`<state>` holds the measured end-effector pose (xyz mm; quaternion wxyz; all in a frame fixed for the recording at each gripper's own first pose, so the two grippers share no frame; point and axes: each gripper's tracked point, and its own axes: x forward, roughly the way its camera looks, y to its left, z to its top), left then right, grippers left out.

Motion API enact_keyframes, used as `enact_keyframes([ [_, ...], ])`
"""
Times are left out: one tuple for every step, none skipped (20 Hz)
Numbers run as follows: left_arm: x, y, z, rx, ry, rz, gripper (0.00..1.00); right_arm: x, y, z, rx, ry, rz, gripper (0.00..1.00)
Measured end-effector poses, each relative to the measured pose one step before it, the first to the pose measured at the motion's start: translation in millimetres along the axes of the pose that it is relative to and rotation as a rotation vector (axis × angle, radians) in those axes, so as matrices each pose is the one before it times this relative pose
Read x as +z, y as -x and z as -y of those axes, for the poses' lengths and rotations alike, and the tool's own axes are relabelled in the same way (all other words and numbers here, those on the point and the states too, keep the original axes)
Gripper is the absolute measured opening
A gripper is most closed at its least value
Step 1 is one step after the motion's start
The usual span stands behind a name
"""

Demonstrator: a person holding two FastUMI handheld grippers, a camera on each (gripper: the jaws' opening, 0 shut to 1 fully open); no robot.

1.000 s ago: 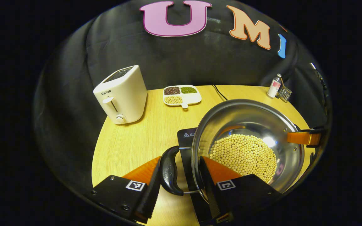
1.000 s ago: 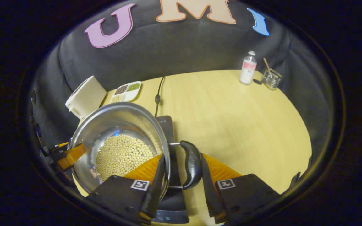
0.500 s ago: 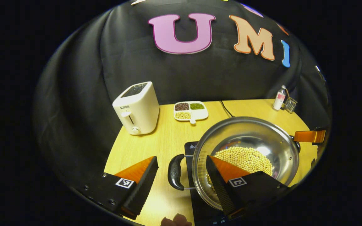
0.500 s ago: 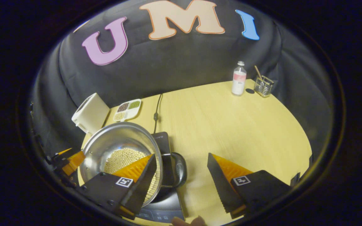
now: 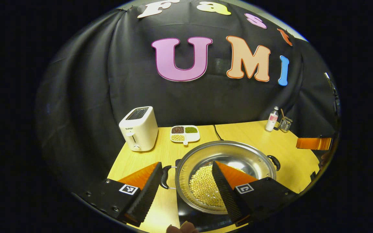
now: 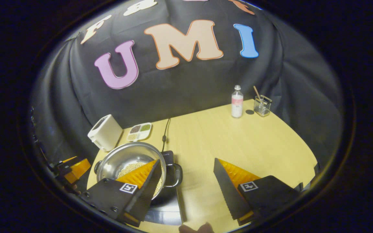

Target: First push the handle of the pot to place it horizontally, then grasp the pot with both hands and set it on the induction cooktop.

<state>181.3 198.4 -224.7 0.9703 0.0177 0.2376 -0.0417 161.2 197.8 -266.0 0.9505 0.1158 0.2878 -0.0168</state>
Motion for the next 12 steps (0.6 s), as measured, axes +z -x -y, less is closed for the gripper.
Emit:
enact_keyframes([
  [5.21, 9.39, 6.58, 0.01192, 0.02061, 0.01318, 0.93, 6.75, 2.98, 4.62, 0.0203, 0.00702, 0.01652, 0.94],
  [4.07, 10.2, 8.47, 0.0142, 0.02099, 0.01083, 0.93, 2.24, 7.43, 9.85, 0.01501, 0.00086, 0.01249, 0.98],
  [3.39, 11.59, 8.41, 0.01544, 0.01886, 0.01003, 0.93, 0.57, 8.46, 10.66, 0.01924, -0.00435, 0.00584, 0.98],
  [2.62, 11.8, 10.04, 0.01247, 0.0126, 0.01454, 0.93, 0.79, 9.03, 10.93, 0.02228, -0.00458, 0.00339, 0.94],
  [2.39, 13.46, 10.18, 0.0174, 0.00773, 0.00964, 0.93, -1.6, 9.19, 14.74, 0.0102, -0.00327, -0.0035, 0.94],
  [1.81, 12.21, 9.85, 0.00971, 0.00253, 0.01037, 0.93, 1.38, 8.86, 12.7, 0.01725, -0.0089, 0.00696, 0.98],
  [2.43, 12.24, 8.79, 0.0119, 0.00106, 0.00996, 0.94, 2.39, 7.37, 10.41, 0.01464, -0.00482, 0.01205, 0.98],
  [1.69, 11.04, 7.8, 0.01247, 0.00328, 0.01223, 0.94, -0.02, 5.78, 11.42, 0.00951, 0.00301, 0.00389, 0.98],
  [1.4, 10.52, 5.94, 0.01645, 0.00946, 0.00043, 0.94, -1.66, 7.48, 8.88, 0.00538, 0.00168, -0.00299, 0.98],
  [-2.7, 11.12, 6.12, 0.01012, 0.0174, -0.01083, 0.94, 0.66, 9.41, 5.01, 0.00761, -0.01051, -0.00291, 0.93],
  [1.97, 10.7, 9.36, -0.00697, 0.0129, 0.00539, 0.94, 9.47, 10.57, -2.0, 0.02097, -0.01115, 0.0276, 0.93],
  [3.46, 7.78, 5.75, 0.00183, -0.00021, 0.01397, 0.94, 12.72, 6.8, 1.19, 0.01459, 0.00835, 0.05213, 0.93],
])
